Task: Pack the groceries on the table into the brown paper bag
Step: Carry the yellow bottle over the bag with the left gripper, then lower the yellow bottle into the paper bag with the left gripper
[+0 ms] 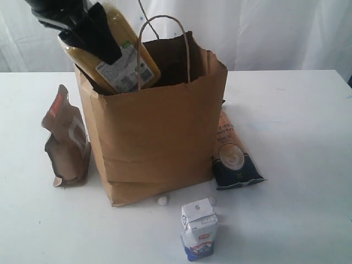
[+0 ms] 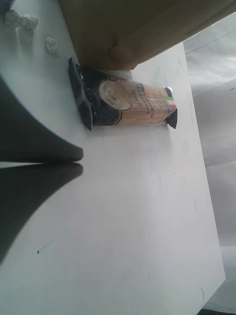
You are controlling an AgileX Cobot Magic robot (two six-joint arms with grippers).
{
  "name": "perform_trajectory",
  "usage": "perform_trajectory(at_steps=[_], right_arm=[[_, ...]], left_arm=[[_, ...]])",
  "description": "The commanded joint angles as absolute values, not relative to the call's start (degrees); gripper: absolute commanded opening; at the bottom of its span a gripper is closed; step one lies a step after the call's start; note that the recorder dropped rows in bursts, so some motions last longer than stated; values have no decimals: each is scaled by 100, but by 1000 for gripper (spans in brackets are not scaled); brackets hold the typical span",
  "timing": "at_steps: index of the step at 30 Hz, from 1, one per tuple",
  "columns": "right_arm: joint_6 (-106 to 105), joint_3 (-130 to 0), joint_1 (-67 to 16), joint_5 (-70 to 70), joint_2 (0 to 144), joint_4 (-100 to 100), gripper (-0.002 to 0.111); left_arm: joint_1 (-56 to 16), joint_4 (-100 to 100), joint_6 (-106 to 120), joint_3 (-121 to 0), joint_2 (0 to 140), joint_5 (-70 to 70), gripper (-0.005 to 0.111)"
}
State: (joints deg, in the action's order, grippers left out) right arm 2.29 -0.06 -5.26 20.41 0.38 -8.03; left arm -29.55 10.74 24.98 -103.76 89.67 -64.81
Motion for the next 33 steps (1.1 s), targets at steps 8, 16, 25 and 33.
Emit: perform_trajectory(at_steps=[8,16,25,33], right_arm=[[224,0,-511,1971,0,-785,0],[224,0,-511,1971,0,-785,0],[224,0,-511,1971,0,-785,0],[224,0,-511,1971,0,-785,0]], left_arm=[[-3116,1020,2739,-10475,9377,-6996,0],[-3272,1133,2828,-10475,9758,-6996,0],[-3272,948,2882,-10616,9850,-6996,0],[-3272,934,2683,-11616,9841,-6996,0]])
